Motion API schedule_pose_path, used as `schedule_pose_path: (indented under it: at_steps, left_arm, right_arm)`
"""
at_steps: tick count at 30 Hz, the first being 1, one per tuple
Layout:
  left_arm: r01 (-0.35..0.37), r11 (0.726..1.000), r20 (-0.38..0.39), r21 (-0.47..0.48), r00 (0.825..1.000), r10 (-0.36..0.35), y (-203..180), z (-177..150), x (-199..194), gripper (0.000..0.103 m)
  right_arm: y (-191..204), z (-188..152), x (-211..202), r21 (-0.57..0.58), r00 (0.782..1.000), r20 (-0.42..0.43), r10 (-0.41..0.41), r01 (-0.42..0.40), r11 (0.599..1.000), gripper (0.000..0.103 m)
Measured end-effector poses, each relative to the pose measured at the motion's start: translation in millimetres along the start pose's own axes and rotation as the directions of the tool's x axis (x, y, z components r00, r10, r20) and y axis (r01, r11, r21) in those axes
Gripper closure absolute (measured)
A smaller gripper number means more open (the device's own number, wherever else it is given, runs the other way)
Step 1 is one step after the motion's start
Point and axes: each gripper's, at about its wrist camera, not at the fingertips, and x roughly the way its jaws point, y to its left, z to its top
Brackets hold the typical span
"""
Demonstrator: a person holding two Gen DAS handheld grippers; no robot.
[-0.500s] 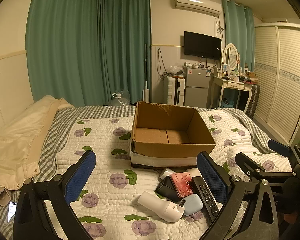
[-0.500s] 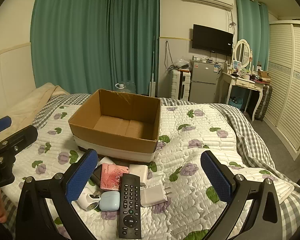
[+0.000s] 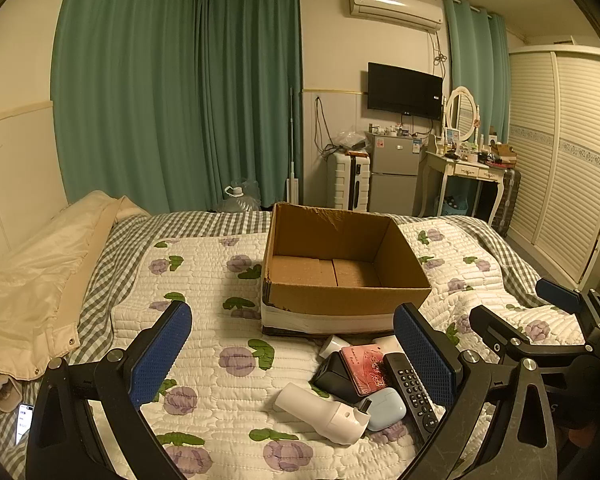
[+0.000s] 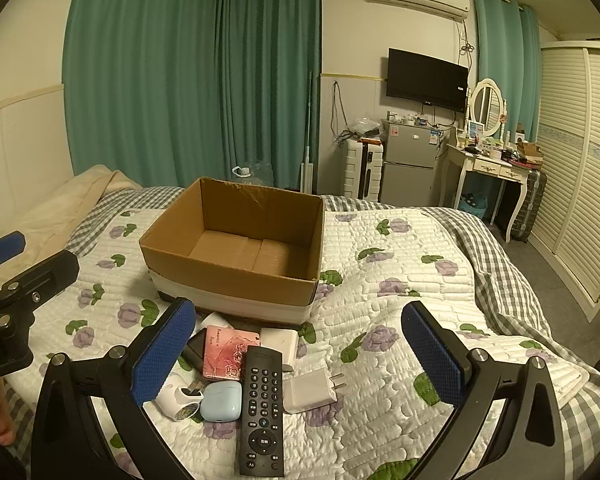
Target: Organize rigid objects
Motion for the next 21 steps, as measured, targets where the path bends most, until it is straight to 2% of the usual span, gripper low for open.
schedule_pose_path:
  at_steps: [21]
  left_arm:
    - [-0.011, 1.0, 0.018, 0.009, 1.0, 0.011, -1, 5, -7, 0.0]
  right_arm:
    - [10, 6, -5, -0.011, 1.0, -0.001, 0.014, -0.014, 1.0, 0.0]
